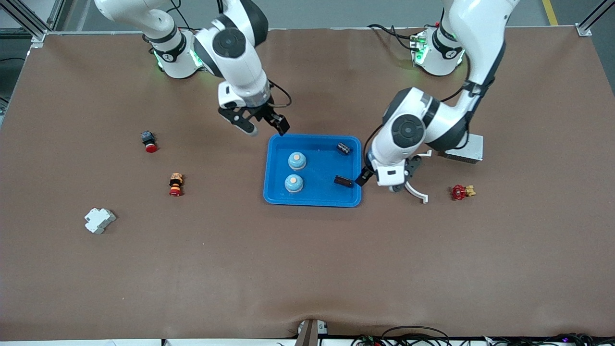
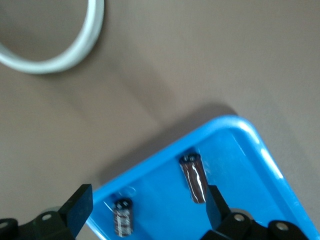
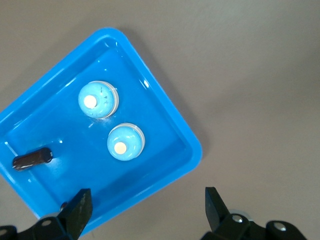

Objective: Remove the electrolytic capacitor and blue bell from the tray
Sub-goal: 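Grasp a black capacitor with the left gripper while the right gripper grasps a bell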

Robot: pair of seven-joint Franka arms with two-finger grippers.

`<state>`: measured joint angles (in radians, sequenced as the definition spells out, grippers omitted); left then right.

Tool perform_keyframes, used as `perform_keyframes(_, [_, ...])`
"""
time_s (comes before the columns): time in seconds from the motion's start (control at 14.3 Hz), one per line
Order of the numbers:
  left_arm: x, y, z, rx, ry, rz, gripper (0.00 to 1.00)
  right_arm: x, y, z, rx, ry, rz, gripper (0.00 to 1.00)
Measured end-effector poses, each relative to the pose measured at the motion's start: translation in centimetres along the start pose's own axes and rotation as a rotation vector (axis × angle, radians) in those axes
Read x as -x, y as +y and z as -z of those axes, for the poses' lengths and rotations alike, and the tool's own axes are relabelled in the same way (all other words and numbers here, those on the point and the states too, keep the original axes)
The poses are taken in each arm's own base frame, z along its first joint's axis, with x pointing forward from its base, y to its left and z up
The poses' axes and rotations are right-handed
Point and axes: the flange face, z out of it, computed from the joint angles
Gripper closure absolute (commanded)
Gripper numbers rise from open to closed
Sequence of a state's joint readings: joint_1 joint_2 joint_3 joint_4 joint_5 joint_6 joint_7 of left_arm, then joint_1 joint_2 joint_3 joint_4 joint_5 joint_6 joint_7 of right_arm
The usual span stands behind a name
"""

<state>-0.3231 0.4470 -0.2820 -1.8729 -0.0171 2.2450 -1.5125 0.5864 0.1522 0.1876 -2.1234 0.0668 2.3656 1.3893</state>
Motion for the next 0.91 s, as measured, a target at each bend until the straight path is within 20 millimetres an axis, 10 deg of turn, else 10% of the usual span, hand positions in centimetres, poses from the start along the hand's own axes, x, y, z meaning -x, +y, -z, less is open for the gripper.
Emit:
perform_keyframes(0.21, [2.6,0.8,-2.4,0.034,-0.005,0.069,0.00,-0.8,-0.9,-3.7,0.008,0.016,-0.015,0.00])
perform_keyframes(0.91, [1.9,1.9,-7.3,0.093,-0.031,0.156,0.17,-0.2,-5.7,-14.6,0.084,0.100,-0.069,0.00])
